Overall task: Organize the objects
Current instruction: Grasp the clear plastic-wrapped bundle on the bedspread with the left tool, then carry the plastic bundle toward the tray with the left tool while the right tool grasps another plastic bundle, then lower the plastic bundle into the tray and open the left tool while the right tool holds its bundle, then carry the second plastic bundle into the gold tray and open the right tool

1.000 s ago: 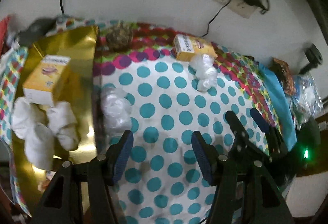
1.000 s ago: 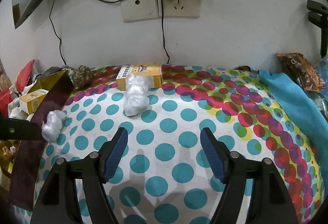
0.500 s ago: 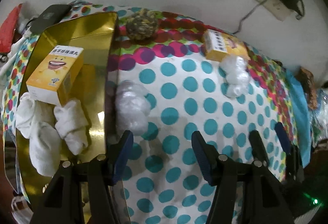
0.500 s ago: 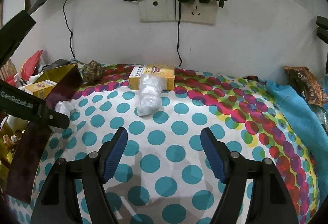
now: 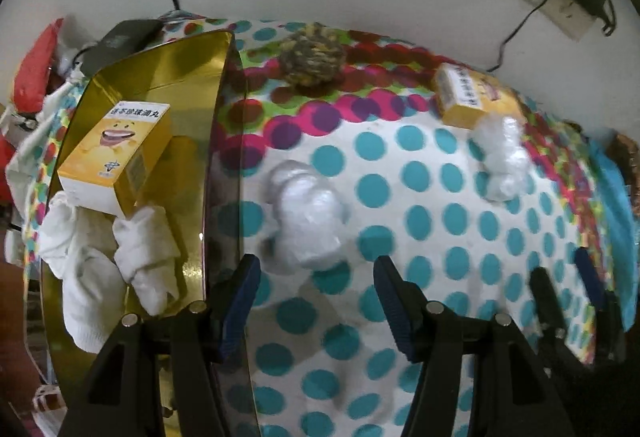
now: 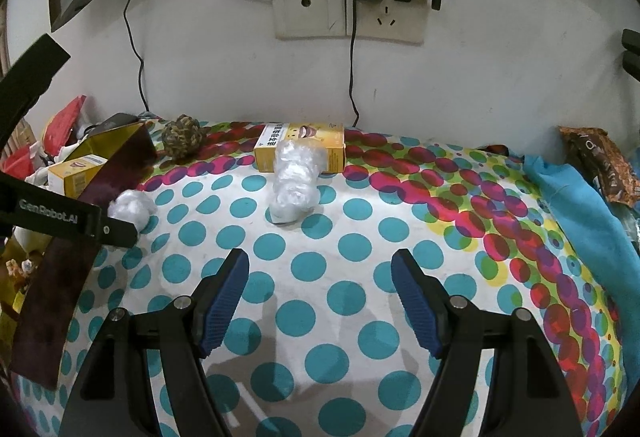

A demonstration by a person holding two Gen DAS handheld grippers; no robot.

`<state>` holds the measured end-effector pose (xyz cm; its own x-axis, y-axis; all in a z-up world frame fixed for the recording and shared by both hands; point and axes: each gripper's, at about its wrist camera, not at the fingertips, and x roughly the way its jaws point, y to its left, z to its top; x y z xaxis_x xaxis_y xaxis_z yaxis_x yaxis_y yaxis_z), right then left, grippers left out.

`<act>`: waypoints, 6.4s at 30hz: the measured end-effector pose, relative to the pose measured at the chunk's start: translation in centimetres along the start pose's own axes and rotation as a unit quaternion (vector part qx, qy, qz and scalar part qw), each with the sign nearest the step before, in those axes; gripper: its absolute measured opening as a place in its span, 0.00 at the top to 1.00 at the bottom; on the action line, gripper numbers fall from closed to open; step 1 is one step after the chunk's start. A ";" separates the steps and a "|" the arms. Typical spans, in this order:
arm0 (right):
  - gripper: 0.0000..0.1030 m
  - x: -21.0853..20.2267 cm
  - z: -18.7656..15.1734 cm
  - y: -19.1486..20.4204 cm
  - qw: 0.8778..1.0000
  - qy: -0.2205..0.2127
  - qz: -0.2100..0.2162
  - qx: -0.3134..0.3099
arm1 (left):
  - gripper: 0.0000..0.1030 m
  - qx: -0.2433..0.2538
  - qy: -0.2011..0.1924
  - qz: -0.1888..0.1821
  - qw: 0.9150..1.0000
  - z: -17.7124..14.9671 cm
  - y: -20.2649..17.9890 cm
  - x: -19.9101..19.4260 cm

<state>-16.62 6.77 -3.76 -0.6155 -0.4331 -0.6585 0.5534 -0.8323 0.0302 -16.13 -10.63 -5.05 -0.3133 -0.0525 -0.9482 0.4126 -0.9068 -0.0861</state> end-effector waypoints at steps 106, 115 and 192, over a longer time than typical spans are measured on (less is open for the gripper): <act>0.70 2.3 2.7 1.9 0.999 0.010 -0.014 -0.044 | 0.67 0.003 -0.131 0.015 0.991 -7.0 10.0 -12.7; 0.70 1.6 1.5 1.7 0.999 0.018 -0.031 -0.038 | 0.67 0.011 -0.115 0.000 0.993 -7.8 9.3 -11.7; 0.70 -6.8 4.6 13.9 0.982 -0.057 0.102 -0.149 | 0.41 -0.056 -0.155 -0.006 0.986 -16.4 17.0 -11.0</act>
<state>-7.25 -3.45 4.59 -0.5244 -0.6310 -0.5717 0.8008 -0.5937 -0.0792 8.38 -18.57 -1.14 -0.5577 -0.1840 -0.8094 0.4941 -0.8571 -0.1456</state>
